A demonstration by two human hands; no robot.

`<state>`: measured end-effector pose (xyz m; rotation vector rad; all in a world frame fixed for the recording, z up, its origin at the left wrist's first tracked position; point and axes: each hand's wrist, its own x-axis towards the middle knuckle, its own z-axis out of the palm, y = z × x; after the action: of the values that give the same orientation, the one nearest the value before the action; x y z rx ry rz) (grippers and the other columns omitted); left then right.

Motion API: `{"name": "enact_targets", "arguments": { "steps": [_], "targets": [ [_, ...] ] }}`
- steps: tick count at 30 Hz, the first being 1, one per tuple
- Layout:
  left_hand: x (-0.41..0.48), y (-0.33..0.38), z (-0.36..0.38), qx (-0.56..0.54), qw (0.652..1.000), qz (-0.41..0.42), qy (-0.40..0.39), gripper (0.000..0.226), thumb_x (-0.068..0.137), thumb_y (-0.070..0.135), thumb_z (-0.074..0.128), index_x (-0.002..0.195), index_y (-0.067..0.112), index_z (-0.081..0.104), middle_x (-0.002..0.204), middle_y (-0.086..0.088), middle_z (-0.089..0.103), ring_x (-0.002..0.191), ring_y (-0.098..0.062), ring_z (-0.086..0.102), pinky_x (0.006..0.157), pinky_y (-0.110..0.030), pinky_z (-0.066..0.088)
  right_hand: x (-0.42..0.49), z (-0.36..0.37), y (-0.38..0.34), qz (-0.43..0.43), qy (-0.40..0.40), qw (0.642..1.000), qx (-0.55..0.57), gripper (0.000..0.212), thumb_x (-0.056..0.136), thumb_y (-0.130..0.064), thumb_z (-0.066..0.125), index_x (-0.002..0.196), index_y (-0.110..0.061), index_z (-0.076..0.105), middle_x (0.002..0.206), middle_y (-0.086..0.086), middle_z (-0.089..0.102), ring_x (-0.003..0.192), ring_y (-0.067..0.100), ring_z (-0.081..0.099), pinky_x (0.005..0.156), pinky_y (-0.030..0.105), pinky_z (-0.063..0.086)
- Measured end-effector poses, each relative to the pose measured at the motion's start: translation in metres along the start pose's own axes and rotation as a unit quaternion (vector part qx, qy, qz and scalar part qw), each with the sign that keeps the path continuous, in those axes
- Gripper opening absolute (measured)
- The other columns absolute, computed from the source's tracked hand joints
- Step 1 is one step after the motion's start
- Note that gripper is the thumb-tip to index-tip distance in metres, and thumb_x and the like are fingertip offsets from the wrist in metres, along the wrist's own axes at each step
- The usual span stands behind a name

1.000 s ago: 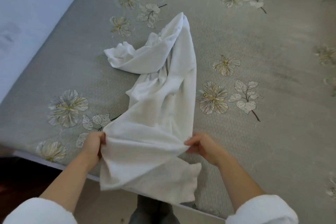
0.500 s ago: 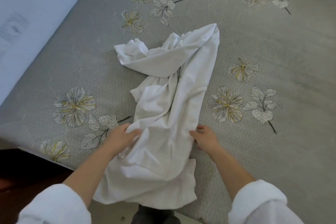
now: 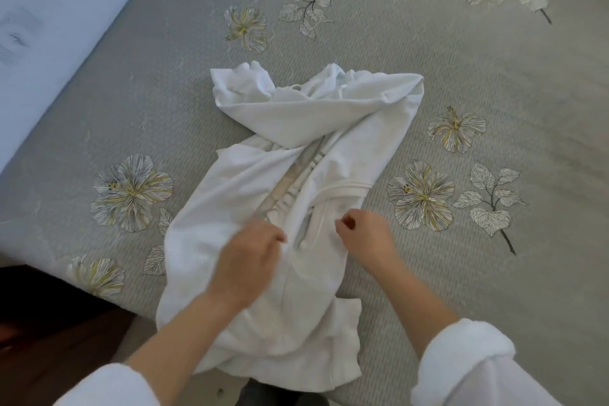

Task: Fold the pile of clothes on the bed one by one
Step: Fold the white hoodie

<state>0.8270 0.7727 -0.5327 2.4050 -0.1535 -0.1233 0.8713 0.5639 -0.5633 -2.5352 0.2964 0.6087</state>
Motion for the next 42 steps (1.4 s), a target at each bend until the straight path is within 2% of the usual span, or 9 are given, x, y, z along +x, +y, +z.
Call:
{"name": "enact_targets", "arguments": {
  "steps": [4,8,12,15,21,27,32,37,42],
  "targets": [
    [-0.004,0.016,0.049,0.126,0.957,0.009,-0.260,0.048,0.095,0.018,0.040,0.143,0.013,0.036,0.143,-0.002,0.043,0.128,-0.019,0.038,0.103,-0.030,0.031,0.016,0.012,-0.008,-0.125,0.006,0.975,-0.185,0.043,0.090,-0.015,0.048,0.133,-0.018,0.047,0.123,0.007,0.048,0.114,0.028,0.046,0.085,0.037,0.043],
    [0.008,0.006,0.055,0.223,0.918,-0.120,-0.306,0.060,0.095,0.043,0.038,0.146,0.020,0.018,0.143,0.001,0.038,0.130,-0.027,0.023,0.107,-0.053,0.014,0.032,-0.003,-0.012,-0.117,0.154,0.947,-0.256,0.040,0.085,-0.017,0.055,0.125,-0.013,0.052,0.121,0.015,0.047,0.103,0.033,0.048,0.076,0.041,0.039],
    [0.015,0.006,0.032,0.123,0.915,-0.173,-0.342,0.023,0.087,0.037,0.046,0.102,0.028,0.060,0.105,0.000,0.051,0.117,-0.023,0.029,0.087,-0.037,0.016,0.046,-0.035,-0.015,-0.104,0.176,0.933,-0.297,0.029,0.087,-0.017,0.054,0.116,-0.013,0.057,0.112,0.014,0.046,0.096,0.032,0.046,0.072,0.037,0.031],
    [0.019,0.015,-0.002,0.016,0.929,-0.140,-0.343,0.021,0.078,0.028,0.053,0.061,0.025,0.043,0.077,0.007,0.045,0.096,-0.017,0.039,0.075,-0.032,0.023,0.050,-0.069,-0.006,-0.095,0.136,0.904,-0.395,0.025,0.088,-0.020,0.051,0.112,-0.016,0.057,0.121,0.008,0.040,0.108,0.027,0.039,0.080,0.038,0.029],
    [0.035,0.071,-0.075,-0.010,0.943,-0.061,-0.326,0.030,0.057,0.042,0.048,0.054,0.018,0.029,0.055,0.007,0.029,0.058,-0.006,0.033,0.054,-0.025,0.028,0.025,-0.130,0.007,-0.106,0.133,0.906,-0.388,0.022,0.089,-0.018,0.049,0.105,-0.016,0.064,0.114,0.005,0.051,0.114,0.026,0.041,0.096,0.042,0.030],
    [0.039,0.139,-0.115,0.067,0.991,-0.033,-0.109,0.008,0.070,0.011,0.064,0.068,0.008,0.058,0.084,0.000,0.050,0.078,-0.018,0.048,0.063,-0.028,0.035,-0.040,-0.220,0.047,-0.063,0.164,0.979,-0.105,0.013,0.082,-0.015,0.058,0.085,-0.005,0.066,0.080,0.011,0.065,0.070,0.029,0.056,0.056,0.031,0.038],
    [0.022,0.232,-0.120,0.085,0.995,-0.049,0.033,0.026,0.075,-0.009,0.049,0.072,0.016,0.043,0.068,-0.003,0.044,0.066,-0.024,0.043,0.049,-0.029,0.022,-0.108,-0.300,0.079,-0.102,0.276,0.950,0.099,0.014,0.081,-0.004,0.053,0.068,-0.008,0.047,0.061,0.001,0.045,0.057,0.020,0.041,0.049,0.031,0.029],
    [-0.001,0.326,-0.124,0.060,0.976,-0.035,0.208,0.020,0.087,-0.001,0.044,0.104,0.005,0.050,0.085,-0.014,0.055,0.075,-0.032,0.049,0.060,-0.034,0.029,-0.169,-0.382,0.101,-0.124,0.279,0.921,0.241,0.013,0.088,-0.005,0.044,0.091,-0.014,0.035,0.073,-0.004,0.038,0.063,0.014,0.036,0.050,0.020,0.029],
    [-0.016,0.388,-0.136,0.073,0.966,-0.038,0.244,0.021,0.094,0.010,0.034,0.097,-0.001,0.052,0.099,-0.027,0.058,0.093,-0.044,0.054,0.073,-0.043,0.037,-0.241,-0.469,0.112,-0.189,0.115,0.956,0.194,0.033,0.070,-0.048,0.067,0.087,-0.024,0.053,0.080,-0.008,0.055,0.070,0.008,0.055,0.054,0.024,0.038]
  ]
}}
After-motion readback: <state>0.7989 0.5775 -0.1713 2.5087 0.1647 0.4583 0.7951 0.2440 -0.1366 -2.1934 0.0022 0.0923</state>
